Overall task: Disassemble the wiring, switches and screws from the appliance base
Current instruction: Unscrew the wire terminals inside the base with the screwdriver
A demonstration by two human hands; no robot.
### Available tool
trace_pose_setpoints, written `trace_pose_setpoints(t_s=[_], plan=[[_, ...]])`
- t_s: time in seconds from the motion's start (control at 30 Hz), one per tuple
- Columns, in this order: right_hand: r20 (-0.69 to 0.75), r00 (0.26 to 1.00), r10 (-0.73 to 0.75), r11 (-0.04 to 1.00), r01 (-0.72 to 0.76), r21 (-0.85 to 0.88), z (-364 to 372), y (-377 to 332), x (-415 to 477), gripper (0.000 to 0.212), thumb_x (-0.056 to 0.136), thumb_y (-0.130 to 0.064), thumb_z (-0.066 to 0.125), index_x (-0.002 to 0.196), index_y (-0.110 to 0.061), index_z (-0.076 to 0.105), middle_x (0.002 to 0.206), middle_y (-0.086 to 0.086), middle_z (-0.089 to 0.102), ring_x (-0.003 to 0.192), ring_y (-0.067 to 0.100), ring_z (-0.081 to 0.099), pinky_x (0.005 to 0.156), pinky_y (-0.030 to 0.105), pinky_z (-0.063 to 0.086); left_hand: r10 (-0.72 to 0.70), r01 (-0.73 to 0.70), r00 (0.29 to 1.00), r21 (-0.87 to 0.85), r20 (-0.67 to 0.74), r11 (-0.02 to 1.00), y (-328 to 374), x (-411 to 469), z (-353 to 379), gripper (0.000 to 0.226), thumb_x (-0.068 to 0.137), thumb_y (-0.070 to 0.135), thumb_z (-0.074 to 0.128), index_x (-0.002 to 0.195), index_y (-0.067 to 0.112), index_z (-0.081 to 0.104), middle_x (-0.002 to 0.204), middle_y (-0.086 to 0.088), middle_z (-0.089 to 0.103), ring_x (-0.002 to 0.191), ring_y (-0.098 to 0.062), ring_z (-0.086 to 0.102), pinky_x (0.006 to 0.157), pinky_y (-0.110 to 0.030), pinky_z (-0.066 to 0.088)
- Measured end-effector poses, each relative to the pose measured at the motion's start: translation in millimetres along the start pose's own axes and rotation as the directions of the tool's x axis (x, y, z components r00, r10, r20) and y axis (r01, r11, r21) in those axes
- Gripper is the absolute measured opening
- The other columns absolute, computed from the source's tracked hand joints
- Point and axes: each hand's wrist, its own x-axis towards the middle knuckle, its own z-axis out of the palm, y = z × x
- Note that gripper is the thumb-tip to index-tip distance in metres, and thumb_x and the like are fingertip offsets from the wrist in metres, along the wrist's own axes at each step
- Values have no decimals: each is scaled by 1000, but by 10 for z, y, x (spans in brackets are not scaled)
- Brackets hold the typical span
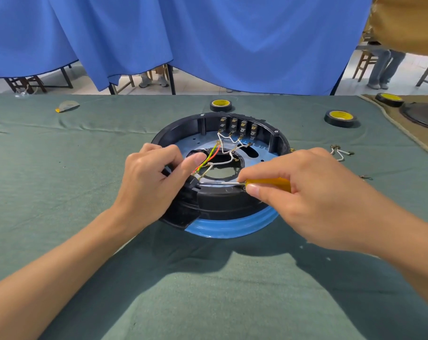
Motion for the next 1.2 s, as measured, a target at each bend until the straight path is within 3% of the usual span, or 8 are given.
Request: trace_pose_setpoints(t_s=[0.13, 0.27, 0.43, 0.63, 0.8, 0.97, 1.1, 1.2], plan=[[-13, 1000, 15, 1000, -15, -7, 1, -19, -9, 24, 92, -28, 54, 88, -7, 65, 62, 8, 51, 63, 18, 41, 59, 31, 35, 25, -26, 999, 66, 23, 997, -2, -1, -25, 48, 89, 39, 57, 56, 4, 59, 51, 7, 48, 59, -17, 43, 69, -8, 33], [0, 1000, 28, 1000, -28, 1, -15, -28, -6, 22, 95, -25, 56, 88, -7, 65, 71, 2, 48, 54, 13, 35, 53, 27, 31, -75, 73, 996, 40, 40, 997, 56, -14, -4, 42, 91, 45, 50, 64, 14, 56, 58, 20, 53, 60, -10, 44, 68, -5, 33], [11, 999, 45, 999, -45, 18, -35, -43, 16, 22, 94, -22, 57, 92, -3, 67, 71, 1, 48, 51, 10, 34, 51, 22, 31, -35, 33, 999, 72, 31, 997, 73, -46, 50, 37, 99, 24, 47, 65, 16, 38, 51, 6, 37, 58, -23, 33, 73, -9, 31], [4, 998, 60, 998, -60, -15, -17, -83, 11, 22, 94, -21, 56, 89, -2, 66, 72, 2, 46, 52, 12, 34, 51, 26, 29, 3, -8, 999, 126, 42, 992, 103, -28, 79, 41, 101, 22, 39, 69, 33, 16, 52, 12, 22, 53, -20, 25, 71, -16, 29], [-7, 996, 85, 996, -85, -13, -12, -124, 4, 22, 94, -22, 56, 87, -3, 67, 70, 0, 46, 51, 12, 34, 51, 27, 29, -44, 35, 997, 136, 63, 990, 113, -41, 70, 36, 102, 24, 36, 69, 21, 25, 52, 6, 30, 53, -24, 29, 69, -25, 25], [-40, 994, 100, 994, -101, -29, 33, -196, -37, 28, 94, -27, 52, 82, -5, 64, 68, -4, 44, 55, 14, 36, 53, 26, 30, -63, 50, 995, 159, 81, 986, 154, -32, 50, 33, 101, 28, 31, 71, 17, 26, 51, -5, 40, 50, -28, 34, 66, -24, 19], [-38, 993, 109, 994, -110, -20, 49, -225, -57, 33, 94, -31, 50, 69, -9, 52, 55, 0, 40, 54, 19, 35, 54, 30, 32, -76, 62, 993, 160, 88, 985, 164, -33, 49, 33, 102, 22, 35, 71, 17, 26, 51, -6, 38, 51, -27, 34, 64, -25, 17], [2, 996, 89, 996, -89, 19, 12, -204, -45, 35, 96, -28, 48, 72, -5, 59, 57, -3, 41, 53, 15, 36, 54, 25, 32, -57, 43, 993, 137, 100, 990, 164, -24, 44, 33, 101, 28, 30, 70, 18, 25, 51, -2, 34, 49, -25, 31, 67, -25, 20]])
